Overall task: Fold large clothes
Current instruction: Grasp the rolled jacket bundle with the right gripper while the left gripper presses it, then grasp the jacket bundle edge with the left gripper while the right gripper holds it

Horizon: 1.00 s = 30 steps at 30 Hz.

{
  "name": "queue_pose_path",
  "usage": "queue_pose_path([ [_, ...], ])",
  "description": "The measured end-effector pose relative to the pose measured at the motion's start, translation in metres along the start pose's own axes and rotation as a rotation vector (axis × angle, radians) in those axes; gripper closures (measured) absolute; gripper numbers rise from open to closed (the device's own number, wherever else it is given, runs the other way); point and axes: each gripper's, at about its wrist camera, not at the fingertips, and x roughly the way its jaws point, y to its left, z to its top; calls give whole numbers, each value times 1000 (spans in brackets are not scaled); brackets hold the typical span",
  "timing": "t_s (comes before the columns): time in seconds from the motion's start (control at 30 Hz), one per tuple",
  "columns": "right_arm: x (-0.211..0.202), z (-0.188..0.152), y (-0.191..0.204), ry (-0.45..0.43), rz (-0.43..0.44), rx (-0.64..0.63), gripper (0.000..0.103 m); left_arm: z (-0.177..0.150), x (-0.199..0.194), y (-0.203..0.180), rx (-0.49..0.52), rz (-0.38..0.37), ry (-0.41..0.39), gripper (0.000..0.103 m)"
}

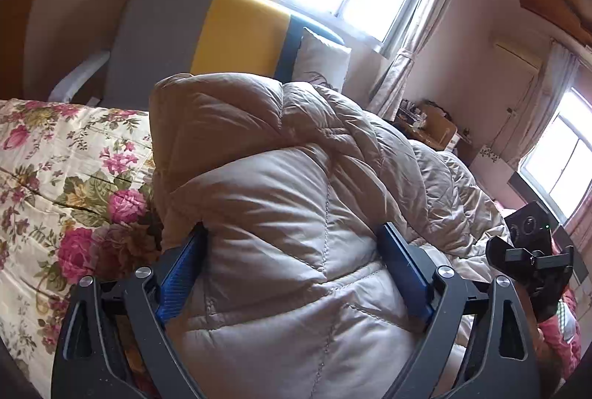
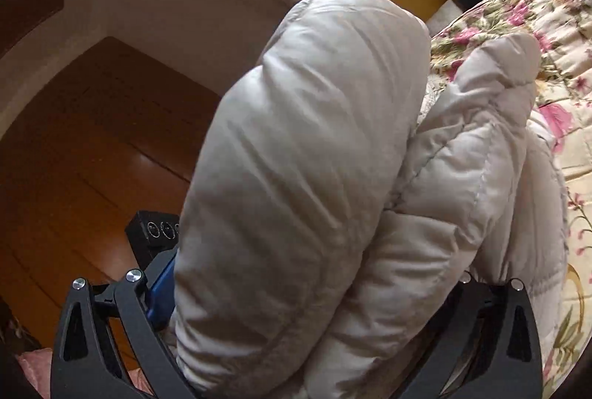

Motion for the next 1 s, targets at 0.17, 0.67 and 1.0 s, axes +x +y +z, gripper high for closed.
queue_pose_path([
  [0.17,-22,6,-26,-12,1,42,8,-8,12,-32,152,113,6,10],
  [0.67,-82,17,64,-183,-842,-157,2,-39,51,-81,464,378,-4,4],
  [1.0,12,1,108,-147,-1246,-547,2,-44,52,-82,483,426,-32,4],
])
